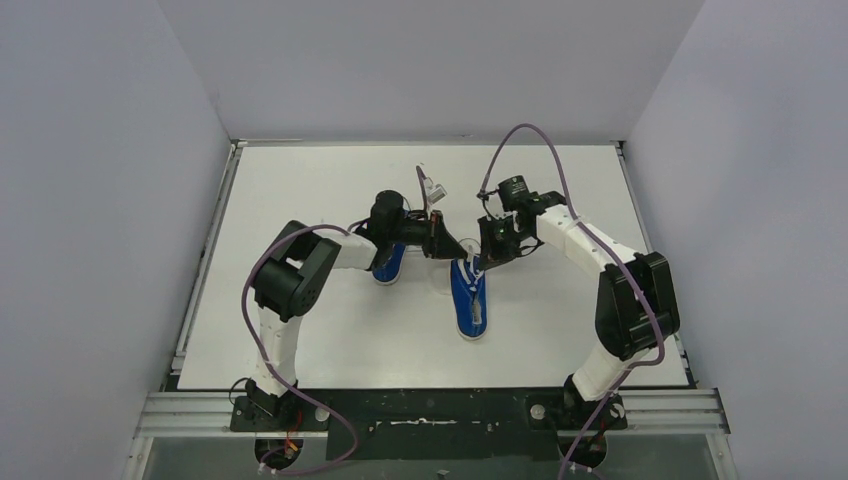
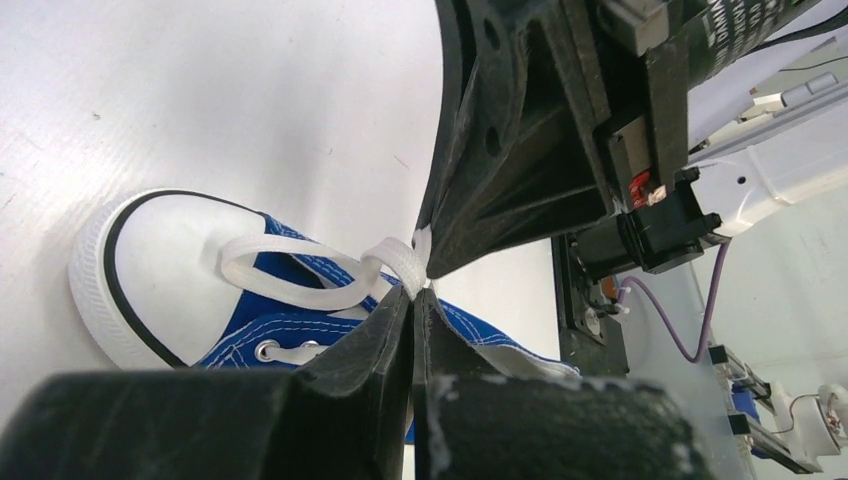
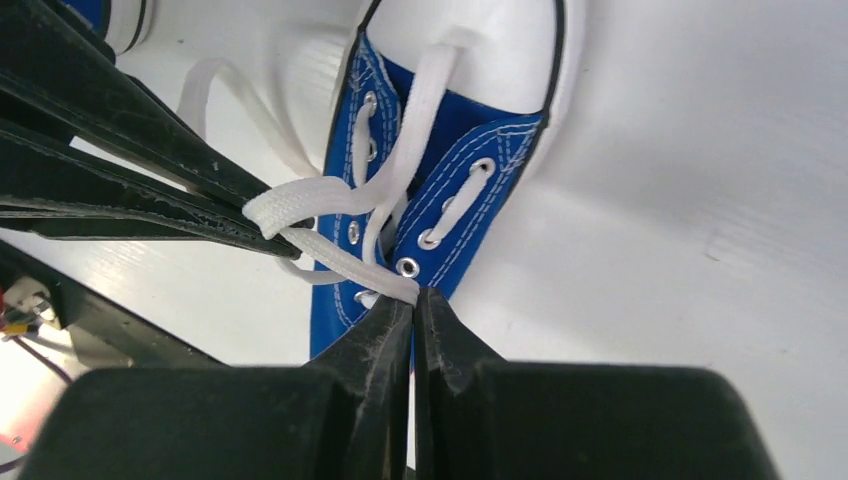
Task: Tie the shoes
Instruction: Cross the shoelace with the shoelace.
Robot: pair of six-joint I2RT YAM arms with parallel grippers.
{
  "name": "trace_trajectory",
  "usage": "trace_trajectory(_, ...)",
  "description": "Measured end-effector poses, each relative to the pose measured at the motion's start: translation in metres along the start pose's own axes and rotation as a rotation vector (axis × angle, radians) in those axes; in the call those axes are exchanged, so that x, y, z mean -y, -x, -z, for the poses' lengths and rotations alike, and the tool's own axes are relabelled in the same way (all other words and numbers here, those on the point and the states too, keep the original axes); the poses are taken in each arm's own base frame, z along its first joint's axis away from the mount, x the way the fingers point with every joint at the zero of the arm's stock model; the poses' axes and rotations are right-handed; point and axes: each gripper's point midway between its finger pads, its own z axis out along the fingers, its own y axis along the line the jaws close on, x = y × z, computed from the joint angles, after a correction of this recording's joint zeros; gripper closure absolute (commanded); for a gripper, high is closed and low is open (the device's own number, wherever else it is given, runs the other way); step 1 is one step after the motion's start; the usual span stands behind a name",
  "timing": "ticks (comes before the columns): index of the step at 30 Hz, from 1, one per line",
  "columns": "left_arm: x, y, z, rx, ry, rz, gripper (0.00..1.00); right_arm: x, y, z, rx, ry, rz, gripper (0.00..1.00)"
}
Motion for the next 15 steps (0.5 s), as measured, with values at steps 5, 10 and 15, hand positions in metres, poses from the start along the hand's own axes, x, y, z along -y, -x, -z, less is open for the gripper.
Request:
trace_trajectory(5, -0.003, 0.001, -0.003, -0.015, 0.009, 0.004, 1.00, 0.010, 0.006, 0.004, 0.020, -0.061, 0.016, 0.94)
trace_trajectory(10, -0.010, 0.005, -0.009, -0.025, 0.029, 0.014, 1.00, 0.019, 0.011, 0.001, 0.026, -0.105, 0.012, 0.76)
trace_trajectory(15, -0.026, 0.001, -0.012, -0.051, 0.079, 0.049, 1.00, 0.026, 0.020, -0.003, 0.006, -0.140, 0.009, 0.62)
